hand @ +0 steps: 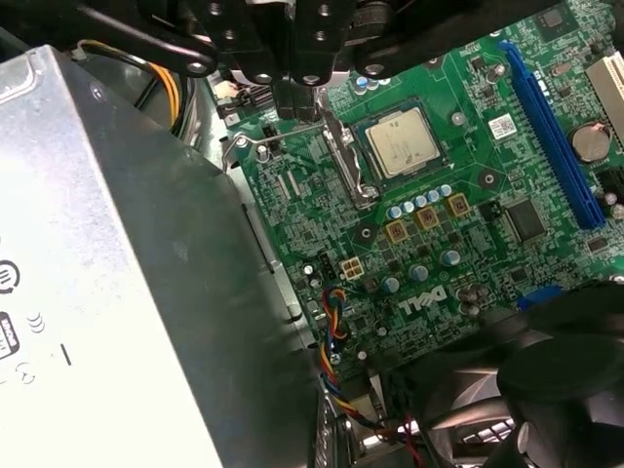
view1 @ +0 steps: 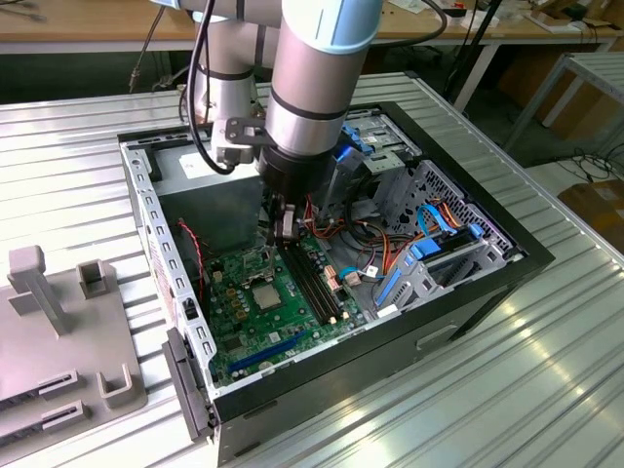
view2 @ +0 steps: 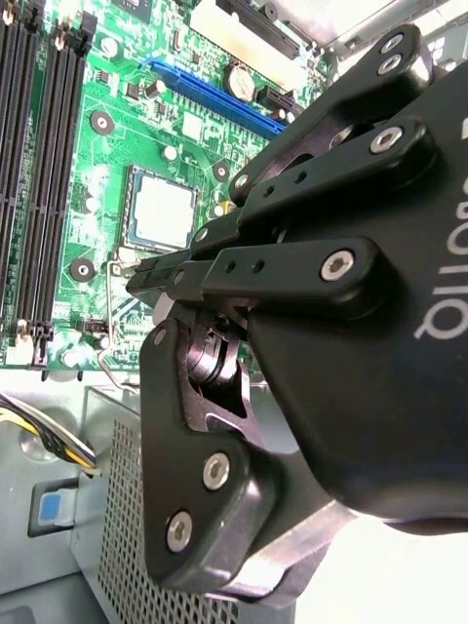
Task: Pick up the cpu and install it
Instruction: 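Close the cpu cover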
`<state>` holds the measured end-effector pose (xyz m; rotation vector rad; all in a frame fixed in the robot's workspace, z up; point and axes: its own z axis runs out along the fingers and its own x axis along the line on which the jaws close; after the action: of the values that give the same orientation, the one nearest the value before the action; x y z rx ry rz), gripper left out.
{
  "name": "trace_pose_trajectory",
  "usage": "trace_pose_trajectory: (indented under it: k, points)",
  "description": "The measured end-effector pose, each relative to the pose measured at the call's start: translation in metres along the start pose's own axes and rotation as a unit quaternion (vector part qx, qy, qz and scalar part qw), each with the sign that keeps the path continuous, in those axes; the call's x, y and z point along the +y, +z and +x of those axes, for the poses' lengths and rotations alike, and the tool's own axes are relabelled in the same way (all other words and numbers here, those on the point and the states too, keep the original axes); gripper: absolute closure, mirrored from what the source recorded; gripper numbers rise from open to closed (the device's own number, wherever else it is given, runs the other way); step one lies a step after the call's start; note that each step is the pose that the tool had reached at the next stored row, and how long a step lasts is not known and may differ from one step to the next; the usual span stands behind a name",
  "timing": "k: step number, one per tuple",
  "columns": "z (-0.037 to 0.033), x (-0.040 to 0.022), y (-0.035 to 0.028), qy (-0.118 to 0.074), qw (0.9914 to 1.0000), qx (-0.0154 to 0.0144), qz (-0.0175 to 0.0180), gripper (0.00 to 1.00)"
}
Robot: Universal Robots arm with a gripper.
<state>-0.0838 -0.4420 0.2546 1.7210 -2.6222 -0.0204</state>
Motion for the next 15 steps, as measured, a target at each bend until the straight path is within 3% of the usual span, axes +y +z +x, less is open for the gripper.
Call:
trace_pose_trajectory:
  k: [15]
  points:
    - [0.0044, -0.0019, 0.0, 0.0, 1.0, 0.0, 0.0, 0.89]
